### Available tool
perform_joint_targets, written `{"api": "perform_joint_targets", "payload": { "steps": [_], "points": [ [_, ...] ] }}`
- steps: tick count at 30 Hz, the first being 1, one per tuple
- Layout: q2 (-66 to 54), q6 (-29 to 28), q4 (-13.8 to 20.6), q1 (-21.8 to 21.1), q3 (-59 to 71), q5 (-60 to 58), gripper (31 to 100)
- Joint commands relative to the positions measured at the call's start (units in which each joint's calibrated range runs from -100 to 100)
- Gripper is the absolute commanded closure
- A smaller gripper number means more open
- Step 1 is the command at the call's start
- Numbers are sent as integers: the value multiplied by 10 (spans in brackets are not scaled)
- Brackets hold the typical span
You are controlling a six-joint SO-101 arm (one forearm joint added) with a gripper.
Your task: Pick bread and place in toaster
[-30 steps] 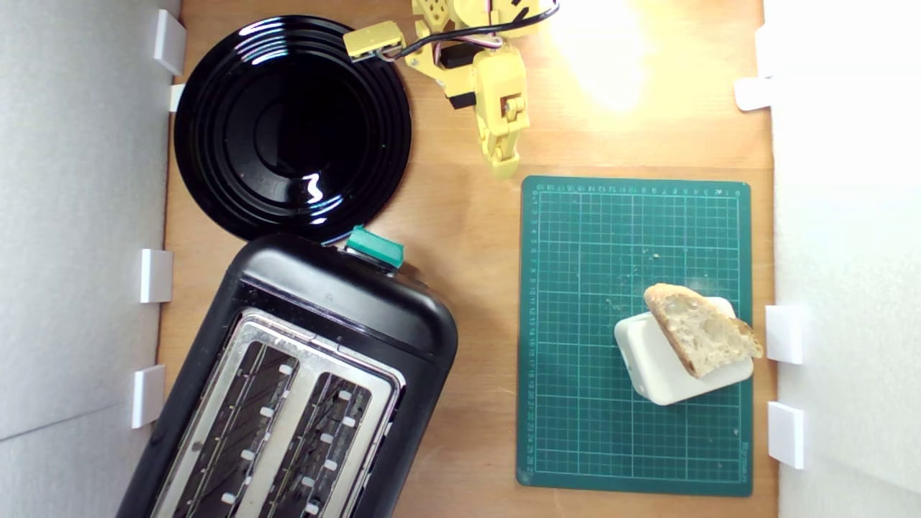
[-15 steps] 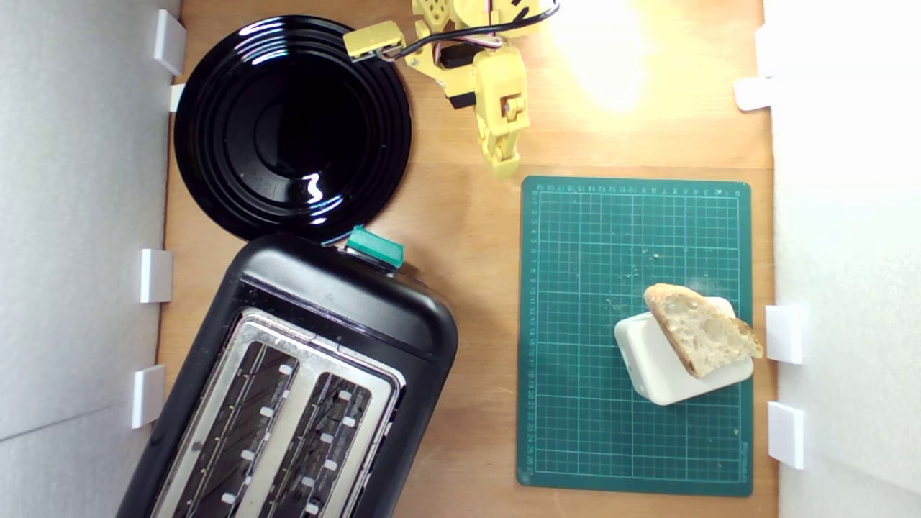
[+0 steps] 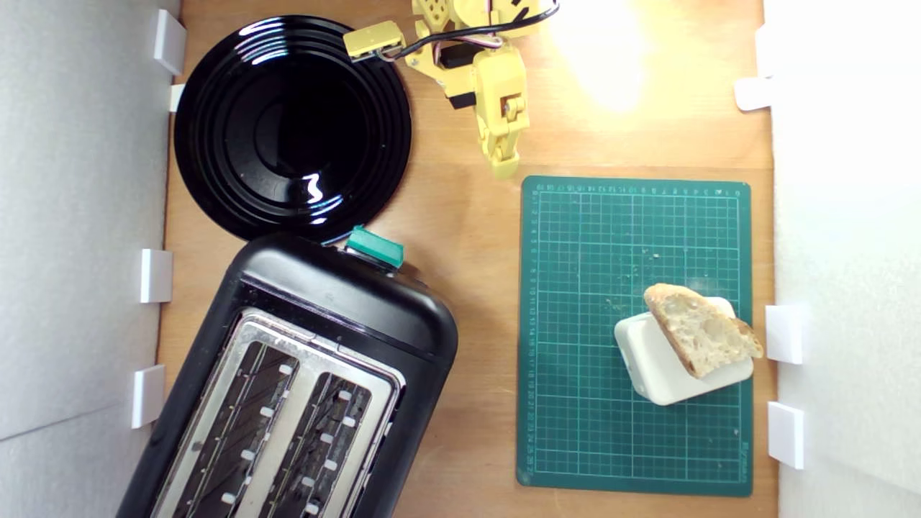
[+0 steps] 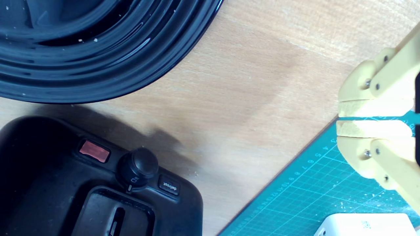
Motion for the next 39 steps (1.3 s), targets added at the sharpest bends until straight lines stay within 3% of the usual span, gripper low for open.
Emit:
{"api": "perform_joint_targets", "payload": {
  "steps": [1,17,24,30,39],
  "points": [
    [0,0,-1,-1,0,3,863],
    [10,3,8,5,-5,2,863],
    [23,37,-1,4,-12,-19,864],
    [117,34,-2,-3,-19,-150,864],
    [327,34,4,-54,-19,-391,857]
  ]
}}
